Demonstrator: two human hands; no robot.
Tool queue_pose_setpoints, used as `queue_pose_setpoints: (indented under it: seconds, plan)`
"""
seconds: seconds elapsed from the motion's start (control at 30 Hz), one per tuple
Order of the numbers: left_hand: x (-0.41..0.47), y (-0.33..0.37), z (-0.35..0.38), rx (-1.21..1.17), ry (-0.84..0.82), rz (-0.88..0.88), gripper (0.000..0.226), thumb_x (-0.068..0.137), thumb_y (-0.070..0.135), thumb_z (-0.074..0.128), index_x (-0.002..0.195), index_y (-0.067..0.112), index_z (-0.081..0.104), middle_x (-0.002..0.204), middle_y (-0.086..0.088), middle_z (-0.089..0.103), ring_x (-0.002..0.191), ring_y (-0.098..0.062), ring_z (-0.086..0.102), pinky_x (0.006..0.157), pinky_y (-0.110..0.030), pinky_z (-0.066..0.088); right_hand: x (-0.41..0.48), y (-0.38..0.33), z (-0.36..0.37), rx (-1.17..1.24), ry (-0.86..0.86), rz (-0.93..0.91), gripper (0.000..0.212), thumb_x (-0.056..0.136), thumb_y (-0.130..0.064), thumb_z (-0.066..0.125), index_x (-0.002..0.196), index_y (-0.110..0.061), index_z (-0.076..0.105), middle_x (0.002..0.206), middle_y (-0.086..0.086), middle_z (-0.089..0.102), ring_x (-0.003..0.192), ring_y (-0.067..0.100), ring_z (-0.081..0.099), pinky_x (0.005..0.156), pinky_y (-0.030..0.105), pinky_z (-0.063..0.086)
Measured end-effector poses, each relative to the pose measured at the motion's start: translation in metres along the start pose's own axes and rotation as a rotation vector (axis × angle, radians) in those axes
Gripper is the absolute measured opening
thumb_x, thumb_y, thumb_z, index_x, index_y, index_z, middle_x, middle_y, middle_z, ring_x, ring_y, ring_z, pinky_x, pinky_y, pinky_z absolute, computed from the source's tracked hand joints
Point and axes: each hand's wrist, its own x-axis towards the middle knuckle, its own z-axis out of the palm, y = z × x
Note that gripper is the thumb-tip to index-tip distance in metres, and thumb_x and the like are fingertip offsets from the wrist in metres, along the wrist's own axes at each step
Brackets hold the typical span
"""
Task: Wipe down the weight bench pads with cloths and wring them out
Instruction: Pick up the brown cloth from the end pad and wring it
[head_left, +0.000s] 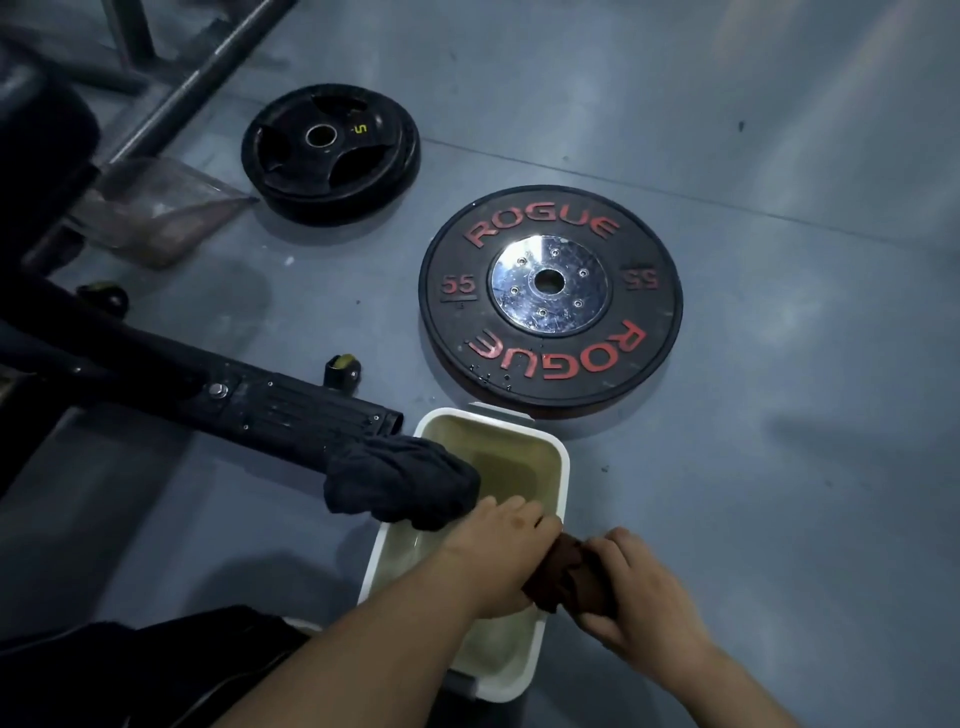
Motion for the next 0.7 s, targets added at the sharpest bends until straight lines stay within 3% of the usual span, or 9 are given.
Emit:
queue_pose_setpoints:
  seconds: [0.13, 0.27, 0.37, 0.53, 0.7]
  plan:
    - [0.003, 0.000, 0.003, -0.061, -0.056, -0.079, 0.051, 0.083, 0.032, 0.068, 0.123, 0.013, 0.042, 0.122, -0.011, 0.049, 0.110, -0.030, 0.049, 0.089, -0.042, 0.039, 0.005, -0.001, -0.001, 0.004, -0.017, 0.034, 0.058, 0.060, -0.057, 0.063, 0.109, -0.032, 0.045, 0.095, -0.010, 0.053, 0.079, 0.012, 0.057, 0.054, 0.012, 0.029]
    - [0.003, -0.003, 0.004, -0.062, -0.041, -0.063, 0.054, 0.083, 0.037, 0.069, 0.123, 0.014, 0.042, 0.122, -0.009, 0.049, 0.110, -0.029, 0.048, 0.089, -0.043, 0.039, 0.006, 0.001, -0.001, 0.027, -0.016, 0.044, 0.057, 0.059, -0.055, 0.065, 0.108, -0.031, 0.048, 0.096, -0.011, 0.054, 0.081, 0.012, 0.057, 0.060, 0.018, 0.035]
    - [0.001, -0.003, 0.010, -0.071, -0.080, -0.111, 0.057, 0.085, 0.043, 0.068, 0.126, 0.014, 0.040, 0.126, -0.009, 0.049, 0.115, -0.029, 0.048, 0.091, -0.045, 0.038, 0.008, 0.000, -0.002, 0.063, -0.024, 0.043, 0.056, 0.063, -0.054, 0.064, 0.112, -0.029, 0.050, 0.099, -0.011, 0.049, 0.086, 0.010, 0.051, 0.060, 0.012, 0.031]
    - [0.000, -0.008, 0.007, 0.040, -0.028, -0.051, 0.042, 0.094, 0.031, 0.055, 0.128, 0.012, 0.038, 0.126, -0.010, 0.050, 0.111, -0.028, 0.048, 0.088, -0.041, 0.038, 0.011, -0.003, -0.005, 0.116, 0.067, 0.018, 0.051, 0.060, -0.052, 0.067, 0.102, -0.033, 0.046, 0.089, -0.011, 0.050, 0.075, 0.011, 0.052, 0.058, 0.018, 0.034]
    - [-0.002, -0.008, 0.012, -0.008, -0.098, -0.109, 0.059, 0.087, 0.042, 0.065, 0.131, 0.012, 0.037, 0.130, -0.009, 0.047, 0.116, -0.028, 0.047, 0.093, -0.043, 0.039, 0.013, -0.003, -0.001, 0.111, 0.055, -0.009, 0.054, 0.062, -0.052, 0.067, 0.107, -0.027, 0.052, 0.091, -0.012, 0.047, 0.076, 0.010, 0.049, 0.061, 0.018, 0.035]
